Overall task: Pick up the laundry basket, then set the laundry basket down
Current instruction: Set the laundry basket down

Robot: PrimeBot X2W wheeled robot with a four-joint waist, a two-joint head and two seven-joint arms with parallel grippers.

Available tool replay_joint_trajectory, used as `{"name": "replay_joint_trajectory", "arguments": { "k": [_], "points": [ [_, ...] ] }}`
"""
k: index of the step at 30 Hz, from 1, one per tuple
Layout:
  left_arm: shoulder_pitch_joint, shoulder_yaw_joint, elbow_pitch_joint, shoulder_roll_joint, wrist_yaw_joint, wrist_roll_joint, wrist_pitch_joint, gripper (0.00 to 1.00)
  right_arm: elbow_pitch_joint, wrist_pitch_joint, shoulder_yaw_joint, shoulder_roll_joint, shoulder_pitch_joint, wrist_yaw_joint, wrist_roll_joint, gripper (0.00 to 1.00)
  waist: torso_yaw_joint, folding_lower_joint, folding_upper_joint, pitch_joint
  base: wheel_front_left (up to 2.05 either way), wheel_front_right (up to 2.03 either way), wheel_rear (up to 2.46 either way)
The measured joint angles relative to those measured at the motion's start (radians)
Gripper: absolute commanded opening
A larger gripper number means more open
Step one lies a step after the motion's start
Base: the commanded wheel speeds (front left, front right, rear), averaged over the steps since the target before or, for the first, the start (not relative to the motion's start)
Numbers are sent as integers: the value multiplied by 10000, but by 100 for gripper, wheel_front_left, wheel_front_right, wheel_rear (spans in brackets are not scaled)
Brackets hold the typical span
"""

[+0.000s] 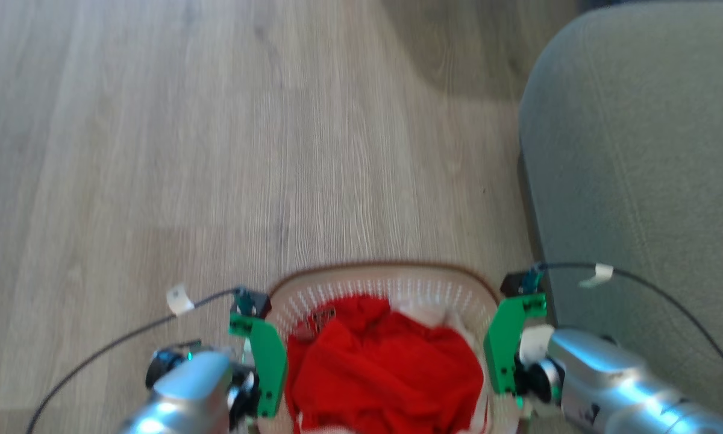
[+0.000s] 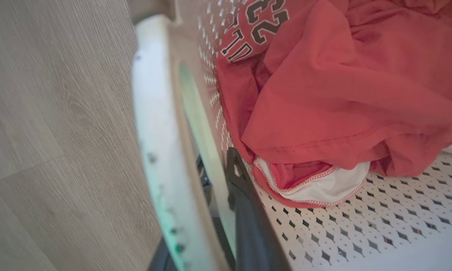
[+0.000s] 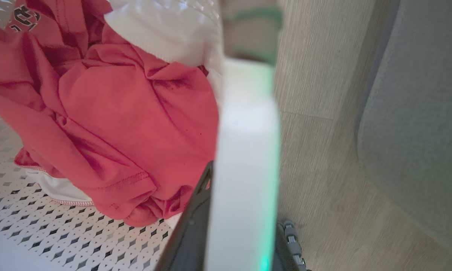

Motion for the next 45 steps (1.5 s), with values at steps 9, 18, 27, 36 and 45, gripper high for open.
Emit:
{"name": "replay_joint_trajectory", "arguments": {
  "k": [9, 18, 27, 36, 45],
  "points": [
    [-1091, 6, 102, -56, 33, 165, -648, 0, -100, -771, -8, -213, -982, 2, 25, 0, -22, 1, 0, 1670, 0, 0, 0],
    [-2172, 17, -226, -50, 556, 518, -1246, 0, -105, -1933, -25, -416, -1893, 2, 23, 0, -48, 3, 0, 3519, 0, 0, 0],
    [-2686, 19, -414, -31, 932, 763, -1894, 0, 75, -2824, -61, -453, -2358, 4, 113, 0, -72, 2, 0, 4986, 0, 0, 0],
    [-3244, 31, -662, 17, 1229, 945, -2295, 0, 261, -3413, -84, -472, -2891, 13, 111, 0, -10, 1, 0, 6055, 0, 0, 0],
    [-3590, 42, -786, 21, 1434, 945, -2596, 0, 372, -3908, -77, -518, -3295, 29, 96, 0, 95, 1, 0, 6768, 0, 0, 0]
  ]
}}
